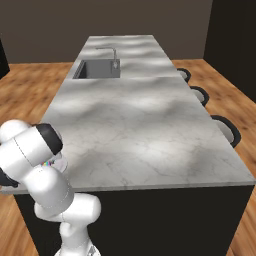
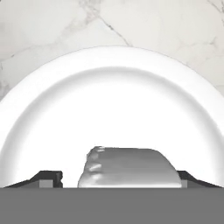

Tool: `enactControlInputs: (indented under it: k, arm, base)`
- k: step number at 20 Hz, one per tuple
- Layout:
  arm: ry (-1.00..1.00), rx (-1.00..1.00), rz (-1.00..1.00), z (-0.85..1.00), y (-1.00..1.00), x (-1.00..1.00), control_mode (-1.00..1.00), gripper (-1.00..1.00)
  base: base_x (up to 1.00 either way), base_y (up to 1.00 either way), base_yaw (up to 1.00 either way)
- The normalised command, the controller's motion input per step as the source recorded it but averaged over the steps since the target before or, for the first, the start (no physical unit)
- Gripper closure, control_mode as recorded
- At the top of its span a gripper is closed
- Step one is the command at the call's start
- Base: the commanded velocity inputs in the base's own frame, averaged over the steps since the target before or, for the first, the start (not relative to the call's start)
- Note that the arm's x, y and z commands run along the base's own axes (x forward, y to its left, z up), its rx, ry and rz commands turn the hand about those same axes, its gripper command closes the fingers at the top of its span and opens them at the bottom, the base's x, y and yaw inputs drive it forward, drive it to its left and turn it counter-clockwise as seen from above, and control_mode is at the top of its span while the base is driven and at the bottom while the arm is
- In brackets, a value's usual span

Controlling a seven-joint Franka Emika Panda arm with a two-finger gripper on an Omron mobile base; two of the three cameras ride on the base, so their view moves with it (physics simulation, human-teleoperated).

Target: Take the baked cake out of the oven and place it on the plate for cooling. Then close the oven door.

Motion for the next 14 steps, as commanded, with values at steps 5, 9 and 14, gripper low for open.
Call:
enactControlInputs:
  k: [5, 9, 14]
  arm:
    - [0.0, 0.0, 0.0, 0.2, -0.05, -0.01, -1.0, -1.0]
    - [0.0, 0.0, 0.0, 0.33, -0.08, -0.01, -1.0, -1.0]
    - [0.0, 0.0, -0.02, 0.33, -0.21, -0.12, -1.0, -1.0]
  base:
    - [0.0, 0.0, 0.0]
    - [0.0, 0.0, 0.0]
    - [0.0, 0.0, 0.0]
